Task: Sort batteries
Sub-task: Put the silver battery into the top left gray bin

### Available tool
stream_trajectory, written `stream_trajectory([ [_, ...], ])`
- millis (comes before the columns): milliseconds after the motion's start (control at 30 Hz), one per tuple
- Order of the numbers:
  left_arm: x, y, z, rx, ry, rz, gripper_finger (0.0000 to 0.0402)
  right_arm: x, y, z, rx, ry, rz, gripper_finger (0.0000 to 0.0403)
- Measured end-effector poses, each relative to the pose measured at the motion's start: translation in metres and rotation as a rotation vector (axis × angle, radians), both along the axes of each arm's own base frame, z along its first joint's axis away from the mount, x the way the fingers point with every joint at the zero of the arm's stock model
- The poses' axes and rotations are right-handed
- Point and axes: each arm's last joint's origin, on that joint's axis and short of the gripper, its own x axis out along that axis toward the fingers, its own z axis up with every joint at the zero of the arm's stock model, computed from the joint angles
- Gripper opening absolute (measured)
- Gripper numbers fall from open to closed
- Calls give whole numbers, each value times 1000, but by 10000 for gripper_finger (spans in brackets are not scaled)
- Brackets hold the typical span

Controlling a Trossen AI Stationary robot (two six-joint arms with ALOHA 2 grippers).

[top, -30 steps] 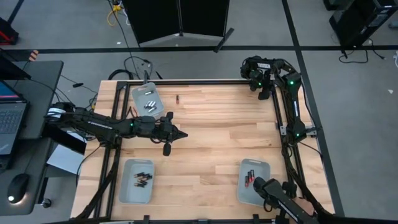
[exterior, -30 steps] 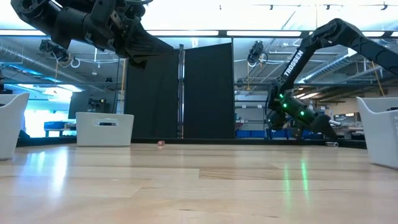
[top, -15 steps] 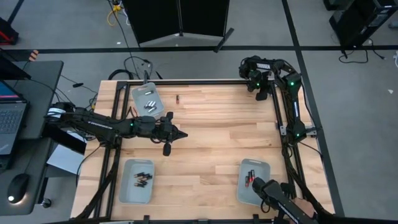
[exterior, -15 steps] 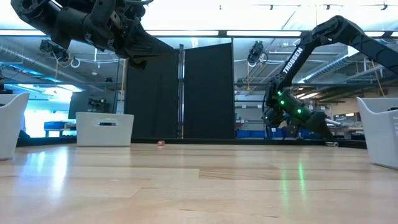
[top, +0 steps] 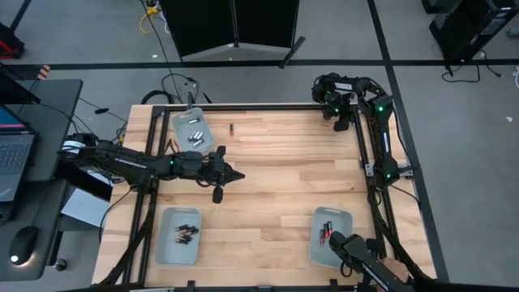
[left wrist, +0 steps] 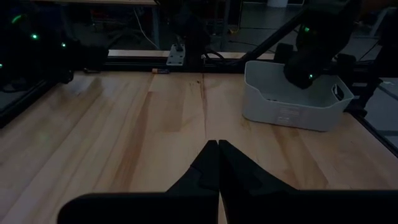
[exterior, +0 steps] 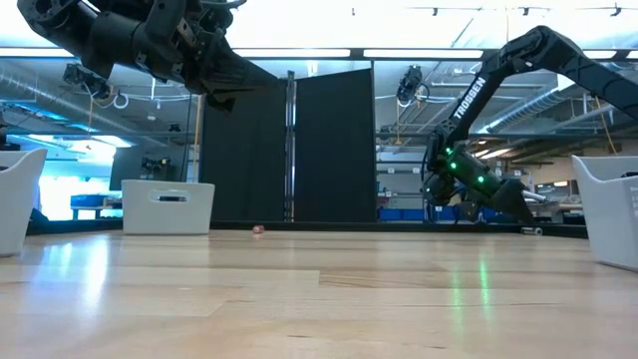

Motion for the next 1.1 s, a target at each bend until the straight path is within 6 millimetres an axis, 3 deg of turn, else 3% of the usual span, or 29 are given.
stream_trajectory([
  [233, 0, 0, 0, 1, 0, 0, 5, 1, 1, -1, 28, -33, -5, 8],
  [500, 0, 0, 0, 1, 0, 1, 5, 17, 7, -3, 94, -132, 61, 8],
  [733, 0, 0, 0, 3, -4, 0, 5, 23, 14, 33, 8, -183, 97, 8],
  [833, 0, 0, 1, 2, -11, 0, 5, 15, 9, 44, -58, -175, 56, 8],
  [1100, 0, 0, 1, 2, -6, 1, 5, 4, 0, 29, -89, -65, -2, 8],
])
